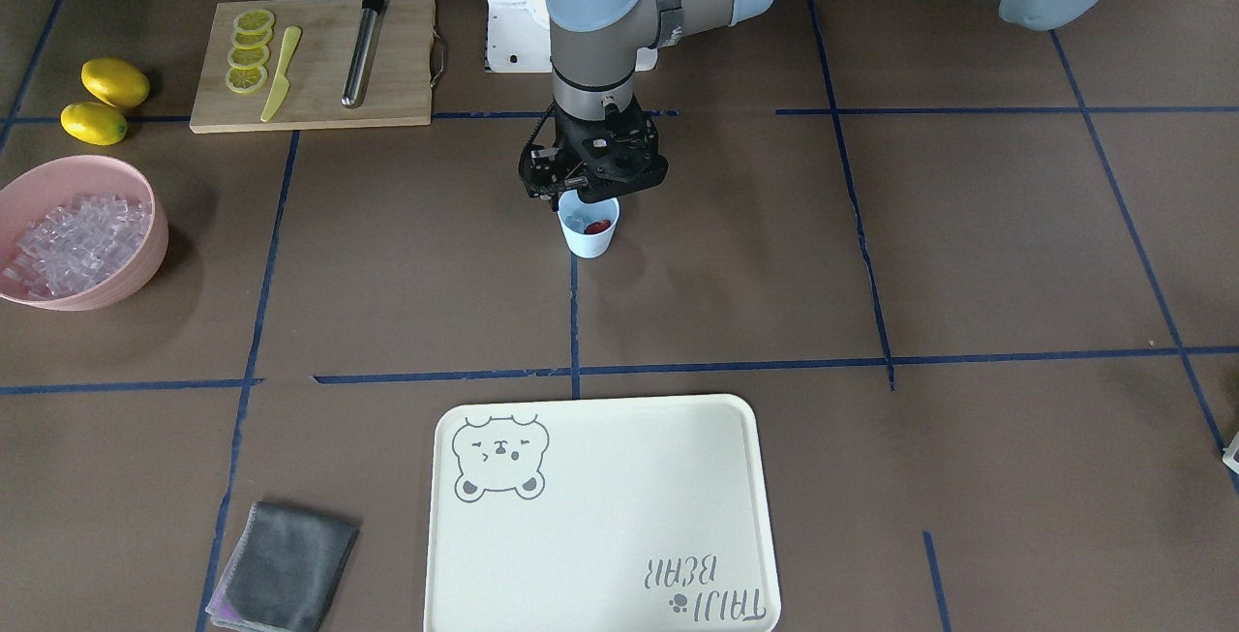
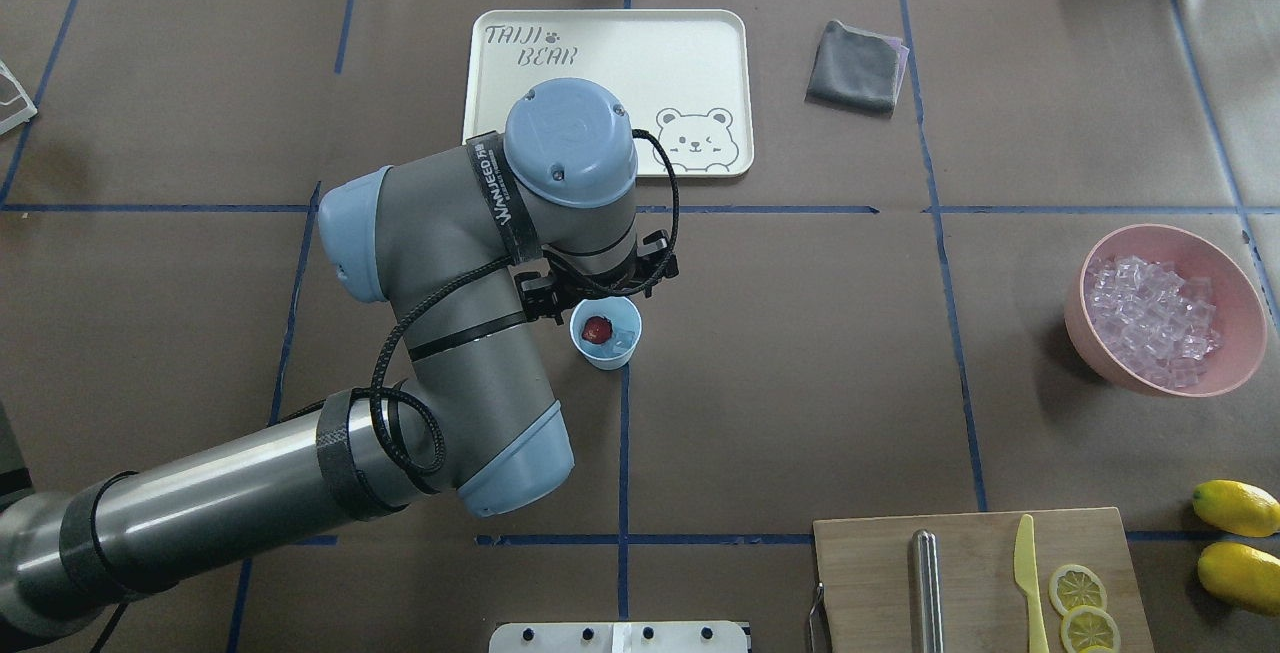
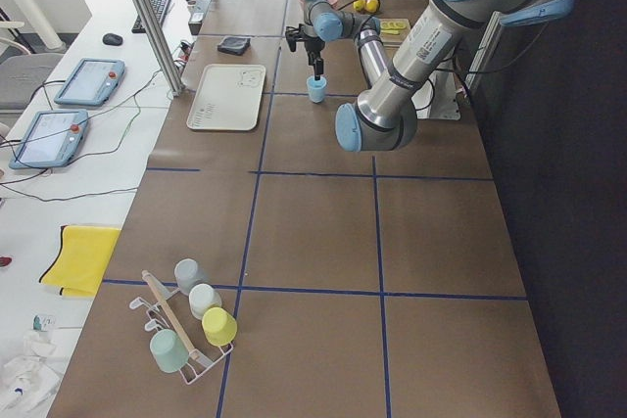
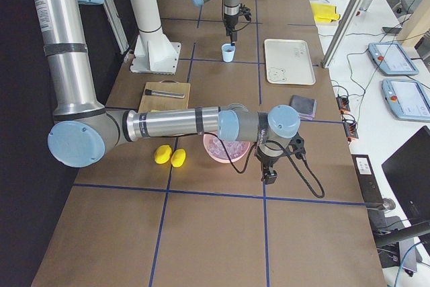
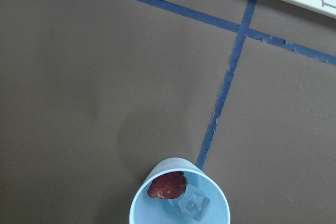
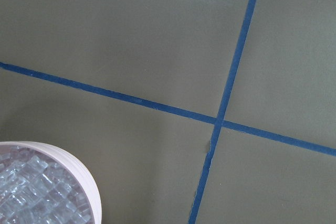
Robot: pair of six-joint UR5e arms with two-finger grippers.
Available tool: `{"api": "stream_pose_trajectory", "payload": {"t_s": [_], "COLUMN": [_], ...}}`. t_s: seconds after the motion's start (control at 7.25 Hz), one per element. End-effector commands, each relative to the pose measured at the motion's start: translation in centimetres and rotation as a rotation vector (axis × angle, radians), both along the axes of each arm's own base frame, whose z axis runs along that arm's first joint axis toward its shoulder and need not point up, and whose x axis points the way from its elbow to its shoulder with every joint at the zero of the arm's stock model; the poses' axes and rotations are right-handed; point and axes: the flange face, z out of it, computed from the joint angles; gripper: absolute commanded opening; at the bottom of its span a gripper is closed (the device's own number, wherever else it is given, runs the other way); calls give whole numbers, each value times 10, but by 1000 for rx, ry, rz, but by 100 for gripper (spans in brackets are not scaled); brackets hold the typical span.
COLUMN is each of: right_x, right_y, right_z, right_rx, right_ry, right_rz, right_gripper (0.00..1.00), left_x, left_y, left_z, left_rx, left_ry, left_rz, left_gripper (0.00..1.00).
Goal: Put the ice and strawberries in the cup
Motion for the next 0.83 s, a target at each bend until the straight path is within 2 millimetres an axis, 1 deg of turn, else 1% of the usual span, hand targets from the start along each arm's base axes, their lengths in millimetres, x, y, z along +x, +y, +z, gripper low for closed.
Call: {"api": "stream_pose_trajectory", "payload": {"t_s": [0.0,0.14,0.28,0.41,0.55,0.69], "right_x": [0,0,2,6,10,15], "right_y": [0,0,2,6,7,11], "right_z": [0,1,4,8,8,9], "right_rx": [-1,-1,-6,-5,-3,-8], "right_ry": [0,0,0,-3,-20,-37], "right_rz": [0,0,2,11,20,33], "right_gripper": [100,100,100,100,100,100], "left_x": [-10,-26,-46,-74,-117,-150], "left_y": [-8,-26,-36,-38,-45,-49], "left_z": [0,6,21,28,26,42], "left_rx": [26,66,74,112,149,173], "left_ry": [-6,-23,-40,-81,-147,-190], "left_rz": [-12,5,-3,41,85,128], "left_gripper": [100,100,100,100,100,100]}}
